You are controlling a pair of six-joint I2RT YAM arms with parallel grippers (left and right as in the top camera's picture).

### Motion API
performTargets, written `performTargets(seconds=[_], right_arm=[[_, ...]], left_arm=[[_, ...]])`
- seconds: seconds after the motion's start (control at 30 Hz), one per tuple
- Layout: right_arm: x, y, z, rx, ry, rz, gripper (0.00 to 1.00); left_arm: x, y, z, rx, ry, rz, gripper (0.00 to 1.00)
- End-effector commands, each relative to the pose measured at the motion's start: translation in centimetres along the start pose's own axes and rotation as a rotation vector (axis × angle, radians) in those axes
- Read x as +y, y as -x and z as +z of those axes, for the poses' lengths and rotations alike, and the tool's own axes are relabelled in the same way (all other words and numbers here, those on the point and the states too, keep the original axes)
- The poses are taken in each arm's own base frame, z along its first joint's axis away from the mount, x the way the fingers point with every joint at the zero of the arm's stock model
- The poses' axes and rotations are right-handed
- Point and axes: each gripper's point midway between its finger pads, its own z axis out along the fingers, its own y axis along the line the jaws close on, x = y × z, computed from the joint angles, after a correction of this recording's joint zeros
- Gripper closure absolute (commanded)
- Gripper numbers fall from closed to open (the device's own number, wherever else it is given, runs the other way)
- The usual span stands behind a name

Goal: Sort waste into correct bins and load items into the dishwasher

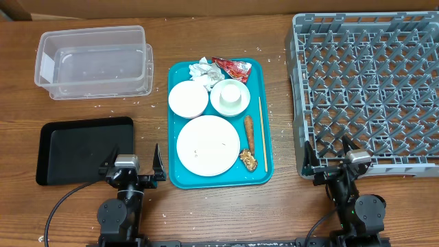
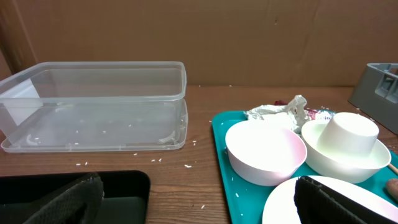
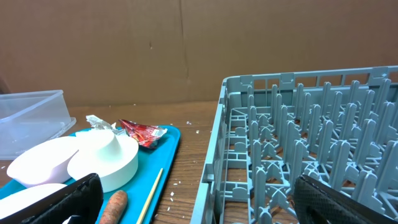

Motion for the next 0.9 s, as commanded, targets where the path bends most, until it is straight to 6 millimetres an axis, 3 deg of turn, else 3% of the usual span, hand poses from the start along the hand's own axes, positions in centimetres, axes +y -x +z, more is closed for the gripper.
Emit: performTargets(seconds=[0.0, 0.6, 0.7, 0.87], right_arm=[[0.0, -0.1, 0.0, -0.008, 0.0, -0.004, 0.0], [0.0, -0.1, 0.0, -0.008, 0.0, -0.004, 0.0], [0.0, -0.1, 0.0, -0.008, 0.0, -0.004, 0.0], [0.0, -0.1, 0.0, -0.008, 0.0, -0.004, 0.0]], left_arm=[[0.1, 0.0, 0.0, -0.004, 0.001, 0.019, 0.0], [-0.2, 0.1, 0.0, -0.009, -0.016, 0.006, 0.0], [-3.0, 0.3, -0.3, -0.003, -0.179, -0.13, 0.0], [-8.4, 0.4, -2.3, 0.134, -0.504, -0.563, 0.0]])
